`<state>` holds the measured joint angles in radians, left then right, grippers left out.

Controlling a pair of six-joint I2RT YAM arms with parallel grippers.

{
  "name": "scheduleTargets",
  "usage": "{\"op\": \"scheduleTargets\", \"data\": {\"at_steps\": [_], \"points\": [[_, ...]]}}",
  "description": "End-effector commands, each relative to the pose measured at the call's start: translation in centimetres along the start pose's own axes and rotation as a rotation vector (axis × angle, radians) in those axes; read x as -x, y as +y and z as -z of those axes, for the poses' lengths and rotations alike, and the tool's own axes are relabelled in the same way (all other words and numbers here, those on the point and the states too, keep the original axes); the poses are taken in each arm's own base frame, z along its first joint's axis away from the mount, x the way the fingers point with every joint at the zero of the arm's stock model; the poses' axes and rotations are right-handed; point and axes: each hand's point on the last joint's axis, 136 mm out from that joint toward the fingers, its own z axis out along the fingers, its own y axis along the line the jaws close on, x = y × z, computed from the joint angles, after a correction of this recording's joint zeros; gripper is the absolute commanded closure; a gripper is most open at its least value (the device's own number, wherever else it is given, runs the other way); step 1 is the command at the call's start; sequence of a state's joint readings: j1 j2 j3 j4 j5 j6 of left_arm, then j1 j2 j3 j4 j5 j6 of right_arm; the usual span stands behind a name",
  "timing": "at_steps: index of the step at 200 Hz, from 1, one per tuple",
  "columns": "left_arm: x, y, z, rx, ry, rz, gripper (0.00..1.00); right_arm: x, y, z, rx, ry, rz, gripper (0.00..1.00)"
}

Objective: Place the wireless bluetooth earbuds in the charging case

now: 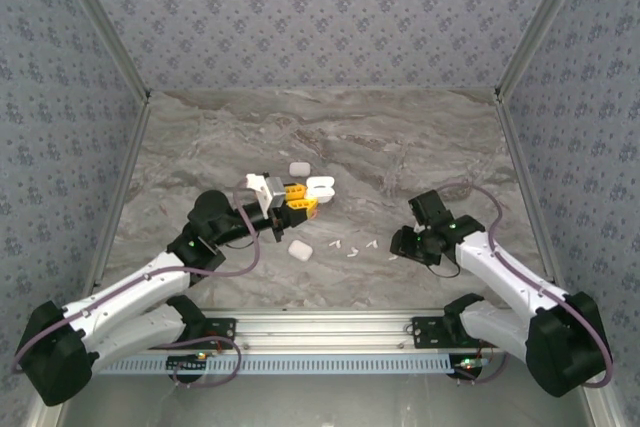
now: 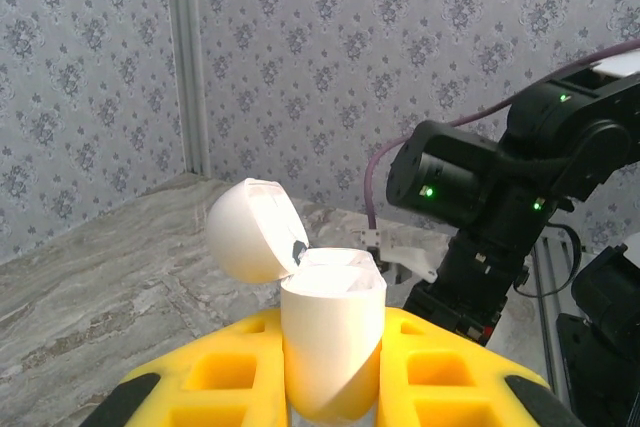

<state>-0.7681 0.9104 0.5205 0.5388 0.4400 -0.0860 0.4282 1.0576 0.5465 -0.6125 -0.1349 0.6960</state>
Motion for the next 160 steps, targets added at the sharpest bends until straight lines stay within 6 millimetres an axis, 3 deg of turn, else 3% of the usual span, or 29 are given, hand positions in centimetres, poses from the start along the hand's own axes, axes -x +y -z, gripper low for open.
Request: {"op": "scheduleTargets", "data": {"at_steps": [1,160], "points": [[2.2,-0.5,0.1,-0.011,-0.049,-0.039,1.0,0.5,0.5,-0.8,0.022,-0.022,-0.016,0.6],[2.0,-0.3,-0.3,-0.006,-0.024,-0.02,1.0,-0.5,-0.5,-2.8,-0.025,0.032,0.0,0.69]]}}
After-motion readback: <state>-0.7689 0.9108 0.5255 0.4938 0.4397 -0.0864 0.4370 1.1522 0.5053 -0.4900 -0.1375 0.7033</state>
